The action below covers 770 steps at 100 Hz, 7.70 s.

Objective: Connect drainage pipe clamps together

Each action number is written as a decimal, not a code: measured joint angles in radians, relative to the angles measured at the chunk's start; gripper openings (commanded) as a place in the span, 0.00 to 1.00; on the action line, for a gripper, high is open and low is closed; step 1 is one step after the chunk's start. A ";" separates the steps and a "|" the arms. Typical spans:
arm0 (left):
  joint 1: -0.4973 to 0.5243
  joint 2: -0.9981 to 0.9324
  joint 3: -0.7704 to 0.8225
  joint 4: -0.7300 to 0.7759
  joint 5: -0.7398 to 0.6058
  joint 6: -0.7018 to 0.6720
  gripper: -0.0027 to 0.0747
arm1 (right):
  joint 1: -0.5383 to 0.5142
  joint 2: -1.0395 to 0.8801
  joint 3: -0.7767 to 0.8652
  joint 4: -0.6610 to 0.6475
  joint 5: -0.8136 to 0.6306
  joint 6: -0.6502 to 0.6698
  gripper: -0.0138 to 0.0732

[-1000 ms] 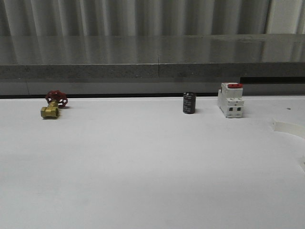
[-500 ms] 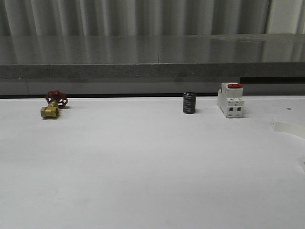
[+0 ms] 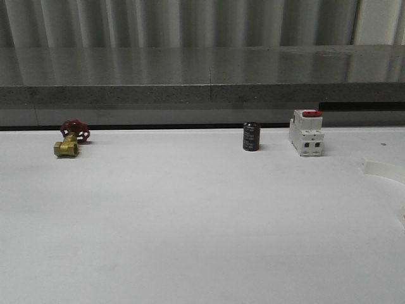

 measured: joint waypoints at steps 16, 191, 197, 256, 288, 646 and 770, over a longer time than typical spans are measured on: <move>0.000 0.004 0.000 -0.023 -0.018 0.030 0.74 | 0.000 0.000 0.000 0.000 0.000 0.000 0.08; -0.574 -0.140 -0.004 -0.199 0.079 -0.274 0.09 | 0.000 -0.002 0.000 0.000 0.000 0.000 0.08; -0.602 -0.121 -0.008 -0.199 0.077 -0.289 0.09 | 0.000 -0.002 0.000 0.000 0.000 0.000 0.08; -0.729 0.033 -0.080 -0.196 0.050 -0.401 0.09 | 0.000 -0.002 0.000 0.000 0.000 0.000 0.08; -0.729 0.049 -0.088 -0.197 0.048 -0.415 0.09 | 0.000 -0.002 0.000 0.000 0.000 0.000 0.08; -0.319 -1.677 0.924 -0.024 -0.263 -0.324 0.01 | 0.000 -0.002 -0.008 0.000 0.118 0.000 0.08; -0.318 -1.677 0.924 -0.023 -0.267 -0.322 0.01 | 0.000 0.523 -0.467 0.016 0.626 0.036 0.58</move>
